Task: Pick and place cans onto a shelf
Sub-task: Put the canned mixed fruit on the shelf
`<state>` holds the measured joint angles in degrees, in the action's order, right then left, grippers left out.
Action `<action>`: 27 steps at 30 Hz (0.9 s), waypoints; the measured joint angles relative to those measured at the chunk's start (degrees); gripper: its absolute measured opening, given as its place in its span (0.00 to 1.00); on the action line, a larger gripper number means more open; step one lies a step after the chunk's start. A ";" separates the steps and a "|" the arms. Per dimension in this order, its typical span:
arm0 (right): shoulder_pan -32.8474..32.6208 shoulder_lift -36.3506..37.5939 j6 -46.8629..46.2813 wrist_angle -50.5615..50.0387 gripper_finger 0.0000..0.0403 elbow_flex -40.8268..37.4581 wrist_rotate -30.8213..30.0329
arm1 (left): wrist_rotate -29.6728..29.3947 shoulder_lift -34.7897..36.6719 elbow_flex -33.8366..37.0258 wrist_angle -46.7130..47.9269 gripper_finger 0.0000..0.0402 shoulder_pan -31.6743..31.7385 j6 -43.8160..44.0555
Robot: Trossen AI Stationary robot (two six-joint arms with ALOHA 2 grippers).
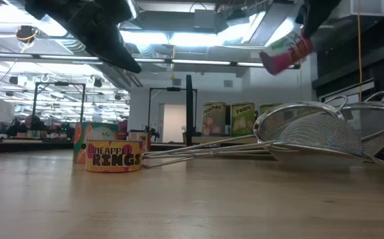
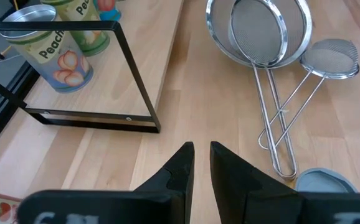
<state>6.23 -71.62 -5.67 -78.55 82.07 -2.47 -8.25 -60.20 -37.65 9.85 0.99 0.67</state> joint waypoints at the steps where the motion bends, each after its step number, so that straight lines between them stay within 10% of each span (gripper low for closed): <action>1: 0.06 -1.23 0.23 -2.16 0.04 1.10 -0.94 | 0.00 0.00 0.00 0.01 0.11 -0.01 -0.23; 14: 5.26 -13.73 7.17 -11.14 0.04 1.70 -5.74 | 0.00 0.00 0.00 0.02 0.11 0.00 -1.23; 27: 15.82 -11.37 12.46 -11.64 0.04 -9.33 -5.36 | 0.00 0.00 0.00 0.56 0.11 0.00 -1.23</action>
<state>22.05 -82.99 6.79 -90.19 72.75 -7.84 -8.25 -60.20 -37.65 10.41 0.99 -0.56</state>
